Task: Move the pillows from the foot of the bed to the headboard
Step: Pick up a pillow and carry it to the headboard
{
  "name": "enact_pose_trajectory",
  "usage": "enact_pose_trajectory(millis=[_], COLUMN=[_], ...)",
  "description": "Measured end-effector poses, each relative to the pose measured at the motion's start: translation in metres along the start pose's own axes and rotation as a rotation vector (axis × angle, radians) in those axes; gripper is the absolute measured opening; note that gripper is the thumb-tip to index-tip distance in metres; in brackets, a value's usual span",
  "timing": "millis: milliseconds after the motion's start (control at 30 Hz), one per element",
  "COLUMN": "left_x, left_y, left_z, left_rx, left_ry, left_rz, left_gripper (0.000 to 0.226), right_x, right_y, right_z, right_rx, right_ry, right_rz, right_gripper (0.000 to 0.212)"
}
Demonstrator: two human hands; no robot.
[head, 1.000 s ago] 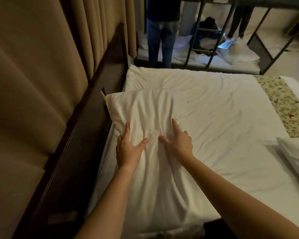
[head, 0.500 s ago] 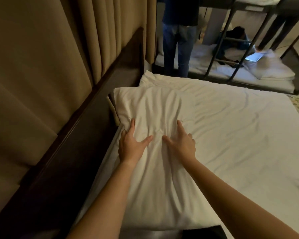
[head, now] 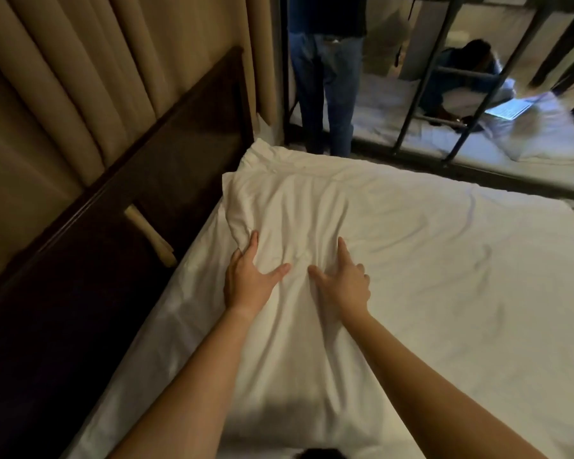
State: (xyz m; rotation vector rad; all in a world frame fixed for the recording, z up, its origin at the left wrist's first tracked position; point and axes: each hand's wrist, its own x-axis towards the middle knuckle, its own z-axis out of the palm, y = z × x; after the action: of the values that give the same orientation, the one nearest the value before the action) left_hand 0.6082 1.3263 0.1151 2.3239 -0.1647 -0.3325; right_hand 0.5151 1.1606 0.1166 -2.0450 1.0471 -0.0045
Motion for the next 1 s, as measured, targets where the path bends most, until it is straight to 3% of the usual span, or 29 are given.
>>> enact_pose_trajectory(millis=[233,500,1000], left_x=[0.027,0.095,0.372], left_y=[0.072,0.107,0.085], left_z=[0.013,-0.008,-0.015], left_rx=[0.025,0.011,0.073], left_ry=[0.013,0.028,-0.189], left_rz=[0.057,0.144,0.247], left_gripper=[0.111,0.112,0.109], right_x=[0.037,0.079,0.258], right_y=[-0.014,-0.063,-0.174], right_z=[-0.061,-0.075,0.04], right_rx=[0.041,0.06,0.117], right_ry=[0.047,0.118,0.191], right_rz=[-0.023,-0.074,0.149], right_gripper=[0.095,0.095,0.098])
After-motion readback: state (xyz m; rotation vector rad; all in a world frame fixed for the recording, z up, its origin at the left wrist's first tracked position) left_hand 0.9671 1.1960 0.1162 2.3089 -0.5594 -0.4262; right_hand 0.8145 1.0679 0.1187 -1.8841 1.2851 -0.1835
